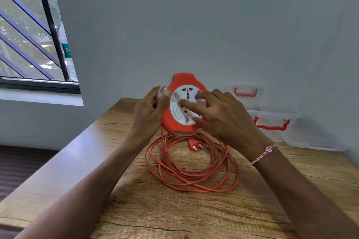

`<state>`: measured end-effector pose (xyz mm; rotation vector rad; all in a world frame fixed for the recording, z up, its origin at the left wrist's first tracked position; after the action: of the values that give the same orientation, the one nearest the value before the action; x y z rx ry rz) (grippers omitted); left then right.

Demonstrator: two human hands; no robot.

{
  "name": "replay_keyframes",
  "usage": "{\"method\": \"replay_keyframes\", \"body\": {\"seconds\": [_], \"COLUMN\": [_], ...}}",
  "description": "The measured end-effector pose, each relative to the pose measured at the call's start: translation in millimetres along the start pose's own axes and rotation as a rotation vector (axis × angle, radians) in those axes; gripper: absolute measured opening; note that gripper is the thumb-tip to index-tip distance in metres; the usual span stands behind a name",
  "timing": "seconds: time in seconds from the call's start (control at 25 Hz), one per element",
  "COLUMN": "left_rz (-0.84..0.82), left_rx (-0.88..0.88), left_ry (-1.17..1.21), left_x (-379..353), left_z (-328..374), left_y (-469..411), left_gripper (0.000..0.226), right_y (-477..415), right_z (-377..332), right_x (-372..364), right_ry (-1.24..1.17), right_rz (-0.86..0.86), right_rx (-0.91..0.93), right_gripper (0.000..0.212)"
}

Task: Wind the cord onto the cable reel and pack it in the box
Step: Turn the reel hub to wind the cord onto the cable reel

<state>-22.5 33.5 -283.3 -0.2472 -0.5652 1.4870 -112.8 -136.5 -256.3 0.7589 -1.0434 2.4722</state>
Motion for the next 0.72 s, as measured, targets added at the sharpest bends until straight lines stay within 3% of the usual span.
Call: {"method": "replay_keyframes", "body": {"seconds": [0.16, 0.28, 0.52, 0.6, 0.72], "left_rz": [0.005, 0.055, 0.086, 0.075, 0.056], "left_rx": [-0.018, -0.051, -0.076, -0.049, -0.004], "left_ry": [-0.042, -0.063, -0.074, -0.061, -0.015], "left_x": [0, -1, -7, -7, -6], "left_z": [5, 9, 12, 10, 6], "left_y": [4, 7, 14, 12, 10], "left_gripper": [0.048, 0.052, 0.054, 0.053, 0.053], "right_y": [-6, -9, 7, 7, -1], "right_z": [-3, -1, 13, 16, 11], "right_x": [6, 12, -12, -4, 17], "right_ry": [0.014, -0.065, -0.696, -0.604, -0.283], "right_rz": [0.035, 0.092, 0.265, 0.275, 0.239], "right_rx": [-0.011, -0.147, -0.942, -0.856, -0.367], "right_gripper": [0.059, 0.06, 0.053, 0.051, 0.04]}}
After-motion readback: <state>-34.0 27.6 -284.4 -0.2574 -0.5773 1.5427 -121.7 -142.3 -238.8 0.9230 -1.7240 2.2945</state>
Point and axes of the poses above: each hand's wrist, its own y-axis away from the middle knuckle, its own x-axis out of the back of the hand, z = x × y, the point moved 6 cm from there along -y, towards the middle knuckle, and after that the axes turned 12 degrees about x, right-handed, at the moved point
